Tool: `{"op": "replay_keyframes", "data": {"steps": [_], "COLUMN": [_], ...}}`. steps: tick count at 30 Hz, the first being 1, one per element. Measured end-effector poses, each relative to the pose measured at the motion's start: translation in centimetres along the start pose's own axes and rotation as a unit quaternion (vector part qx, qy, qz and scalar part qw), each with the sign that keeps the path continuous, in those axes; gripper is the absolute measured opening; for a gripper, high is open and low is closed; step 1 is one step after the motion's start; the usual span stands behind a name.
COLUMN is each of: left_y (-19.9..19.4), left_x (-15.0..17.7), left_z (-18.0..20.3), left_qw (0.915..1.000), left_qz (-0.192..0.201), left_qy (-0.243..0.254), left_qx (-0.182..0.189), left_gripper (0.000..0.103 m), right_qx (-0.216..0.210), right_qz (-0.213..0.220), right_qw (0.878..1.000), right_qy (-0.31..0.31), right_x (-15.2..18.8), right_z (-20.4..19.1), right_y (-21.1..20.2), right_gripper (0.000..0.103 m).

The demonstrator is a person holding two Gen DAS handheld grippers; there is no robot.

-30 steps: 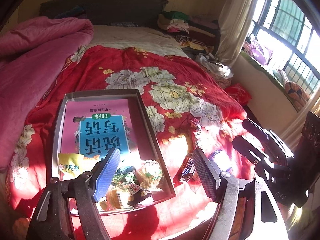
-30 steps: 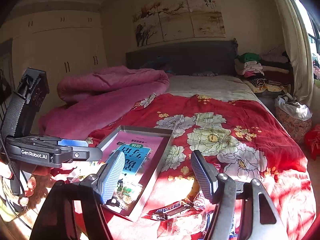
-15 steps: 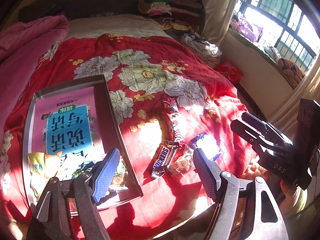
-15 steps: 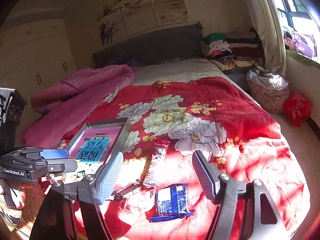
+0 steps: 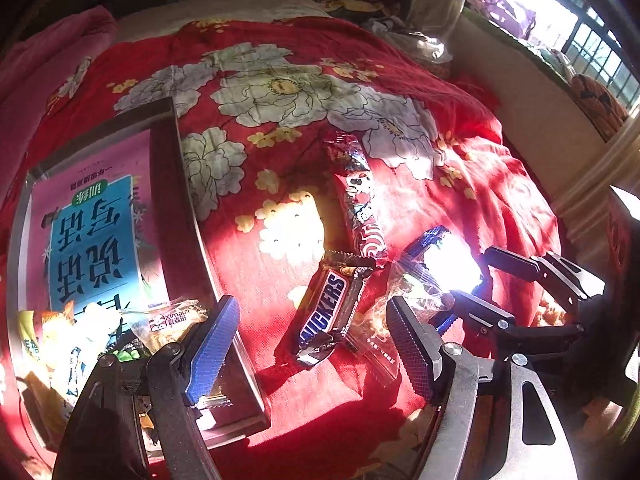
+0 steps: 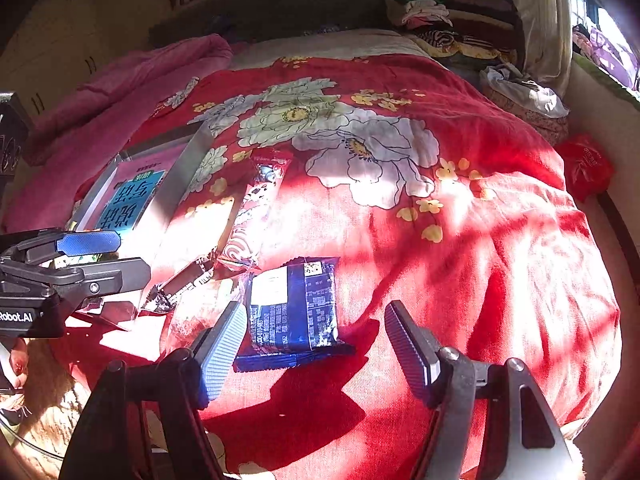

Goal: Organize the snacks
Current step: 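Withdraw both tools back to the Snickers bar and blue biscuit pack, then grasp the Snickers bar with the left tool while the right tool grasps the blue biscuit pack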

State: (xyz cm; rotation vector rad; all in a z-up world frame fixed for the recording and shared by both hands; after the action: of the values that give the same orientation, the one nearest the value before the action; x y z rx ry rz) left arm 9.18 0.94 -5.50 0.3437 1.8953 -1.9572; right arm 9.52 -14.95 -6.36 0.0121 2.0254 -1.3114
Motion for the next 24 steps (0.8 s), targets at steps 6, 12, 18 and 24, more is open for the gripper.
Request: {"op": "replay_keyframes", "data": {"steps": [6, 12, 18, 24], "left_y": [2.0, 3.2, 4.4, 5.3], "left_x": [-0.4, -0.9, -1.1, -0.8], "left_z": [0.6, 1.5, 2.0, 2.2], "left_qw": [0.9996, 0.9982, 0.9980, 0.9982], "left_qz": [-0.018, -0.021, -0.037, -0.039], "left_qy": [0.016, 0.041, 0.040, 0.036], "left_qx": [-0.015, -0.039, -0.030, -0.029], "left_gripper": [0.077, 0.077, 0.061, 0.043], "right_qx": [0.013, 0.016, 0.016, 0.006], "right_qz": [-0.024, -0.032, -0.029, -0.006], "right_qw": [0.999, 0.998, 0.998, 1.000], "right_qy": [-0.029, -0.044, -0.052, -0.011], "right_x": [0.1, -0.2, -0.6, -1.1], "right_z": [-0.6, -0.4, 0.0, 1.8], "right_y": [1.8, 3.2, 3.8, 3.0], "right_gripper": [0.071, 0.071, 0.058, 0.051]}}
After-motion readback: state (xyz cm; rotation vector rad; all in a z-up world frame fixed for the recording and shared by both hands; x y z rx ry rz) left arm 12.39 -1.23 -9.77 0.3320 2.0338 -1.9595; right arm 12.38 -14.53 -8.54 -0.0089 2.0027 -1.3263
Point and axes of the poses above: each gripper's, at about its wrist camera, not at the fingertips, and y roughly the way its jaws point, z to its right, x to its underside, the point moved 2 cm from there along y, roughly the way its jaws point, and after that the axes turned 6 degrees about -x, right-handed, at the moved point
